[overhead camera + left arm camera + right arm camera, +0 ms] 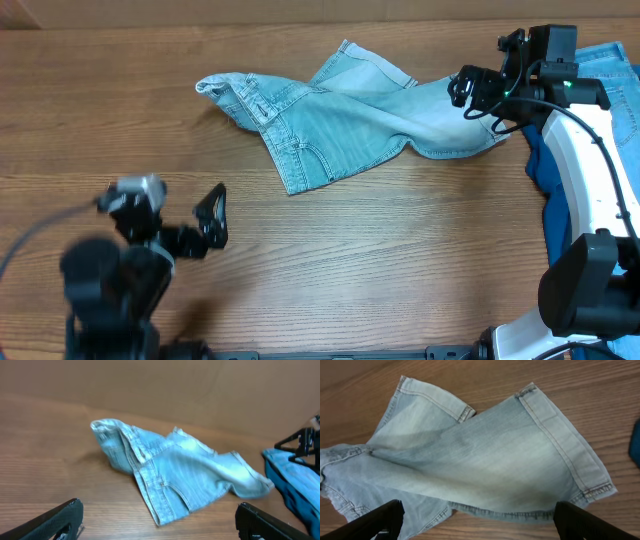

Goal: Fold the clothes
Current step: 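Reach the left gripper to the shorts' left leg and grasp it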

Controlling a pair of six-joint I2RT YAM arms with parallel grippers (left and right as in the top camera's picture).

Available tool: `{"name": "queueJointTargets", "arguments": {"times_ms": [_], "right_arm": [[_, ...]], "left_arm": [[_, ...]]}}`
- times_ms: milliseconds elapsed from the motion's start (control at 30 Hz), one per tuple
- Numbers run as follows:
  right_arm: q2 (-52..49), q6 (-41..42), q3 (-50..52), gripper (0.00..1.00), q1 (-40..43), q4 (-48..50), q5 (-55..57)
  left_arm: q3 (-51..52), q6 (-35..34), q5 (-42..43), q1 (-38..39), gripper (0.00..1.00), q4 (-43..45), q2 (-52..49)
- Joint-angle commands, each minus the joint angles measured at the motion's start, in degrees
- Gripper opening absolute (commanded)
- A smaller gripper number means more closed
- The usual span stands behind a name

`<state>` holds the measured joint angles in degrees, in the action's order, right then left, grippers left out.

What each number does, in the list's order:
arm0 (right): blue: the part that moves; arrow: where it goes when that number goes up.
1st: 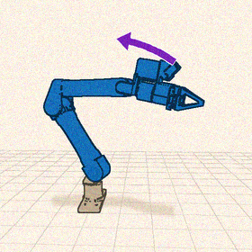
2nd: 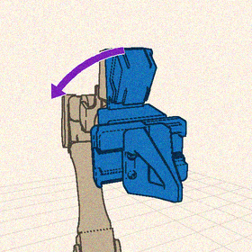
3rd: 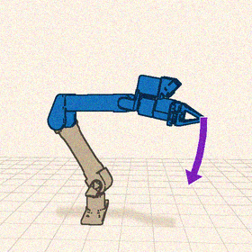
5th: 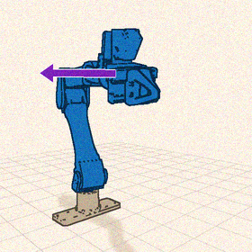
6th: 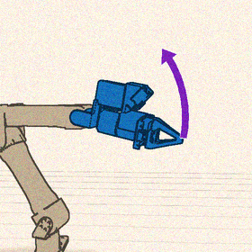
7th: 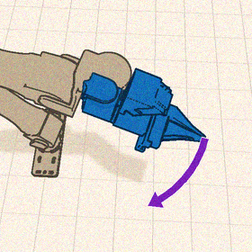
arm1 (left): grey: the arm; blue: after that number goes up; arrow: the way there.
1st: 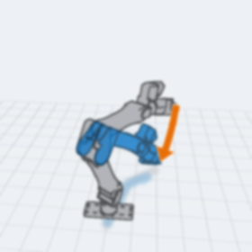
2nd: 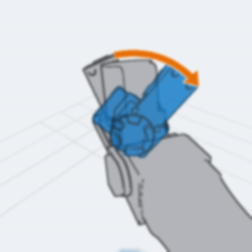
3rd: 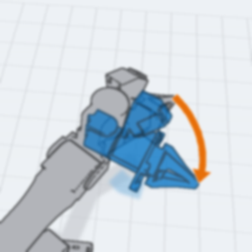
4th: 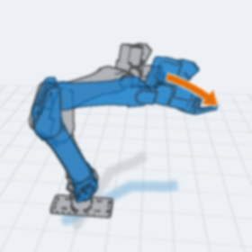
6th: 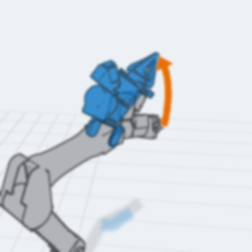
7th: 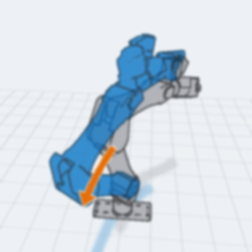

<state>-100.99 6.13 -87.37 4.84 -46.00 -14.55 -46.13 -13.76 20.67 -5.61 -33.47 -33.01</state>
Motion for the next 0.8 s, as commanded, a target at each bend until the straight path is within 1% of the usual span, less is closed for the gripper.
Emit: {"name": "queueJointTargets", "arguments": {"times_ms": [0, 100, 133, 167, 200, 267, 333, 400, 433, 467, 500, 533, 567, 600, 667, 767], "right_arm": [[1.6, -0.4, -0.9, 1.00, 0.0, 0.3, 2.1], [1.6, -0.4, -0.9, 1.00, 0.0, 0.5, 2.1], [1.6, -0.4, -0.9, 1.00, 0.0, 0.4, 2.1], [1.6, -0.4, -0.9, 1.00, 0.0, 0.4, 2.1], [1.6, -0.4, -0.9, 1.00, 0.0, 0.2, 2.1], [1.5, -0.5, -0.8, 1.00, 0.0, -0.5, 2.3], [1.2, -0.5, -0.8, 1.00, 0.0, -1.0, 4.5], [0.7, -0.6, -0.8, 1.00, 0.0, -0.9, 4.7], [0.6, -0.6, -0.8, 1.00, 0.0, -0.9, 4.7], [0.5, -0.6, -0.8, 1.00, 0.0, -1.0, 4.7], [0.5, -0.6, -0.8, 1.00, 0.0, -1.0, 4.7], [0.4, -0.6, -0.8, 1.00, 0.0, -1.0, 4.7], [0.3, -0.6, -0.8, 1.00, 0.0, -1.0, 4.7], [0.1, -0.6, -0.8, 1.00, 0.0, -1.0, 4.7], [-0.2, -0.6, -0.7, 1.00, 0.0, -1.0, 4.7], [-0.7, -0.6, -0.7, 1.00, 0.0, -1.0, 4.7]], "left_arm": [[-11.5, 3.7, 0.9, 6.6, 1.00, -5.1, -18.0], [-19.7, 6.4, -8.4, 19.2, 1.00, -5.3, -32.9], [-22.7, 8.8, -13.4, 25.5, 1.00, -4.5, -39.5], [-23.9, 10.8, -14.9, 28.3, 1.00, -3.2, -43.0], [-24.9, 12.1, -15.1, 30.9, 1.00, -1.0, -47.3], [-25.0, 12.0, -14.7, 32.7, 1.00, -0.6, -51.6], [-25.0, 12.0, -11.9, 33.2, 1.00, -0.6, -55.2], [-25.0, 8.0, -11.3, 33.2, 0.69, -0.1, -59.9], [-25.0, 5.8, -12.2, 33.2, 0.65, 0.3, -61.9], [-25.0, 3.7, -12.5, 33.2, 0.58, 1.2, -64.1], [-25.0, 1.3, -12.5, 33.2, 0.34, 2.8, -66.2], [-25.0, -0.1, -12.5, 33.2, 0.13, 3.8, -67.1], [-25.0, -2.3, -12.6, 33.2, 0.04, 5.6, -68.3], [-25.0, -3.8, -14.1, 33.2, 0.04, 6.7, -68.9], [-25.0, -6.7, -20.1, 33.2, 0.04, 8.1, -70.1], [-24.9, -6.9, -21.3, 33.2, 0.04, 7.6, -72.6]]}}
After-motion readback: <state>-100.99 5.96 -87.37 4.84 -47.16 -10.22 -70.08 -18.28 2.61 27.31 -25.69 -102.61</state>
